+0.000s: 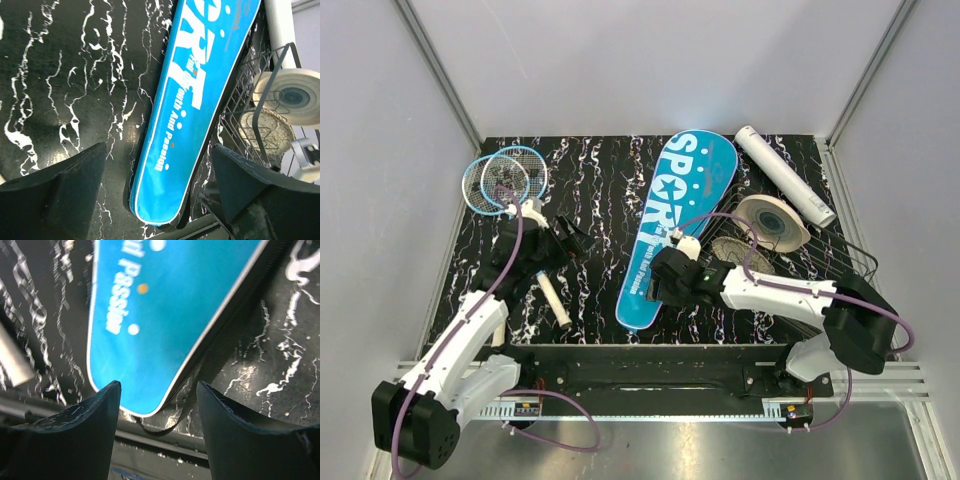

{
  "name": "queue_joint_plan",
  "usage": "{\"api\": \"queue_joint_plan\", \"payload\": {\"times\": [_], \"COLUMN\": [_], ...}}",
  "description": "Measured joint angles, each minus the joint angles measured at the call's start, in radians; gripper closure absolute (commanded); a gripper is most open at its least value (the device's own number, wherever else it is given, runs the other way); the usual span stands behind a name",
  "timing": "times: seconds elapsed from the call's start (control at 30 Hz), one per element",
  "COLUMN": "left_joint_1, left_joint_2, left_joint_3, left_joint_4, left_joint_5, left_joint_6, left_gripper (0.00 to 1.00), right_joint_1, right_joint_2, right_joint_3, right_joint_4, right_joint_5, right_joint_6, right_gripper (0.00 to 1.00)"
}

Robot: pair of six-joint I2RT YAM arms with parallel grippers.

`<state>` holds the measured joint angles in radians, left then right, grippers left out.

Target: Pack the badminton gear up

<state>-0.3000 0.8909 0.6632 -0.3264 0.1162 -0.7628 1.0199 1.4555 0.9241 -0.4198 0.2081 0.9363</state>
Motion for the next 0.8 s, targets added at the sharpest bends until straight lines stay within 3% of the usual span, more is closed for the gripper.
{"api": "queue_joint_plan", "payload": {"times": [0.17,0.47,0.57,0.63,0.8], "left_joint_1": [-0.046,-0.173,-0.203,-0.215,-0.226], "left_joint_2": [-0.002,-0.036,-0.034,-0.027,-0.014], "left_joint_3": [-0.018,-0.018,-0.018,-0.018,-0.018], "left_joint_4": [0.022,0.020,0.019,0.018,-0.016], "left_joint_5": [0.039,0.020,0.002,-0.013,-0.072], "left_joint_6": [0.016,0.065,0.073,0.075,0.078], "left_gripper": [0.16,0.21,0.21,0.21,0.22], "right_joint_1": [-0.001,-0.002,-0.014,-0.027,-0.039], "right_joint_2": [0.042,0.152,0.183,0.204,0.273], "right_joint_3": [-0.031,-0.031,-0.031,-0.029,0.038], "right_joint_4": [0.006,0.053,0.088,0.111,0.152], "right_joint_5": [0.097,0.184,0.192,0.192,0.150], "right_joint_6": [0.165,0.287,0.301,0.291,0.175], "right_gripper": [0.32,0.35,0.44,0.62,0.88]}}
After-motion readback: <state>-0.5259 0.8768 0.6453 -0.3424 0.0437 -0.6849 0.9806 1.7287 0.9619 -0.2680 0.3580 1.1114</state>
